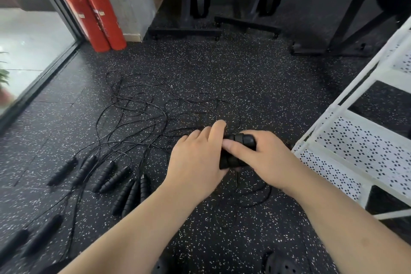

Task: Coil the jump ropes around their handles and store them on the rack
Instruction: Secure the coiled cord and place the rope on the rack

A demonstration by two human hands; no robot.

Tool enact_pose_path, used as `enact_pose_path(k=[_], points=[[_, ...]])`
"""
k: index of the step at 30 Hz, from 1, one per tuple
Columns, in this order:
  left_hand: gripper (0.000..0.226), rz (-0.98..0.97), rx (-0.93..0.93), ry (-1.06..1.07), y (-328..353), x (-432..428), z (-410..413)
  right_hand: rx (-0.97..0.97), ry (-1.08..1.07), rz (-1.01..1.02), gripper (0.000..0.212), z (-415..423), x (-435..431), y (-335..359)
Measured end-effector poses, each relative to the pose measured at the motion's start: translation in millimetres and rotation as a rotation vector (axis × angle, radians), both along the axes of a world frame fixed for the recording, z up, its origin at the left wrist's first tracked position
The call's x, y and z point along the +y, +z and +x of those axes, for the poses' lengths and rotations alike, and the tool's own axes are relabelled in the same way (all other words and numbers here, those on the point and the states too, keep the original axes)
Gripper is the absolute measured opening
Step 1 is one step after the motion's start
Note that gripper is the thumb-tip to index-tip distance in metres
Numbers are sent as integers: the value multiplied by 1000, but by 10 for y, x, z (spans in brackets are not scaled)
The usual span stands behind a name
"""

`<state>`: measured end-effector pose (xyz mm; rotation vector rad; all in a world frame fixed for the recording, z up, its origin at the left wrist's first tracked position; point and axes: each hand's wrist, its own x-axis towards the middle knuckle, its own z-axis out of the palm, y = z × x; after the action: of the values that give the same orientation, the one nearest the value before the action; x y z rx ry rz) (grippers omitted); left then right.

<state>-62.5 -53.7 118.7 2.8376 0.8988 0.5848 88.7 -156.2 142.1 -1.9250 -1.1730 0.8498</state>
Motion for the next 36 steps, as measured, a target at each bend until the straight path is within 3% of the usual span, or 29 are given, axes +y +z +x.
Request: enact_pose_path(k=[3,8,14,16,19,22,24,29,32,36], points=[[71,64,-16,7,-52,42,6,166,-100,-16,63,-91,6,-15],[63,88,50,-64,-64,66,23,317,-267,-27,54,-176,5,-3],[55,-48,229,-139,22,37,-2,340,-179,-113,56,-140,-72,12],[50,-114,235,-65,33,34,13,285,-115,-160,64,-93,-94,25],[44,-233,229,89,58,144,4,30,-16,-182,72,-30,-132,8],[44,-278,287,192,44,271,-52,-288,170,-199,44,-29,-168,-73],[43,-303,318,241,10,327,-87,-387,251,-228,29,-66,-186,-75],[44,-263,399,245,-54,330,-123,-716,298,-139,27,-131,-167,47],[46,-211,488,197,-104,235,-89,-719,269,-46,24,-50,-152,133],[45,-198,548,53,-142,85,-48,-423,162,53,4,110,-159,238]])
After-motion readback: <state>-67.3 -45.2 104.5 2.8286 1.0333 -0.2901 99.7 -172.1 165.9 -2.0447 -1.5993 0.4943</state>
